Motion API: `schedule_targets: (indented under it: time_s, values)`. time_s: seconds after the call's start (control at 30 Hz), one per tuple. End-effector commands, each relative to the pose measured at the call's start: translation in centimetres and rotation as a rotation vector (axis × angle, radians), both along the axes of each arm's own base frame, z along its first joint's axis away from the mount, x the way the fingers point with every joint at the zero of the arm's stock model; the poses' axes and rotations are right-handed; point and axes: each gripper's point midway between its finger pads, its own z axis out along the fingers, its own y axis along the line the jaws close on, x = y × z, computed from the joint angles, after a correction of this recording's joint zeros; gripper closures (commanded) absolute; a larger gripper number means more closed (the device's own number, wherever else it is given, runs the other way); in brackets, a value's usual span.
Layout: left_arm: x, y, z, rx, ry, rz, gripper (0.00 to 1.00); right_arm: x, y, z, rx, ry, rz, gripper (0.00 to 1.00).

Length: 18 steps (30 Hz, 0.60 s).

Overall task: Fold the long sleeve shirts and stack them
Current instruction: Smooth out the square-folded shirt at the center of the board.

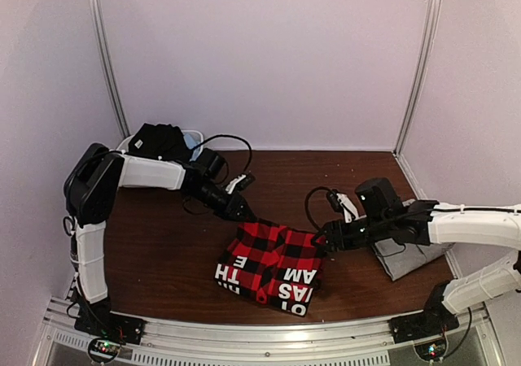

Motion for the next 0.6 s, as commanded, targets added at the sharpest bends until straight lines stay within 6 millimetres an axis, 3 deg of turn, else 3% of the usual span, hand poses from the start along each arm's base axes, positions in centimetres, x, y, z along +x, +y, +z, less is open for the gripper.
schedule_targets:
  time_s: [0.0, 0.17, 0.27, 0.43, 0.57]
  values:
    - [3.0, 0.3, 3.0, 0.030, -0.165, 0.047, 0.69, 0.2, 2.5, 2.5, 0.001, -0.098, 0.000, 0.40]
    - [5.0, 1.2, 4.9, 0.096, -0.274, 0.121, 0.63, -0.5, 4.9, 1.7, -0.043, -0.118, 0.039, 0.41]
    - [5.0, 1.8, 6.9, 0.077, -0.334, 0.162, 0.63, -0.9, 6.1, 1.2, -0.041, -0.119, 0.069, 0.41]
    - [1.1, 0.9, 9.1, -0.036, -0.348, 0.127, 0.63, -1.4, 6.3, -1.5, -0.048, -0.081, 0.089, 0.41]
    - [-3.1, -0.5, 7.3, -0.070, -0.302, 0.071, 0.63, -1.8, 4.9, -4.4, -0.087, -0.048, 0.072, 0.40]
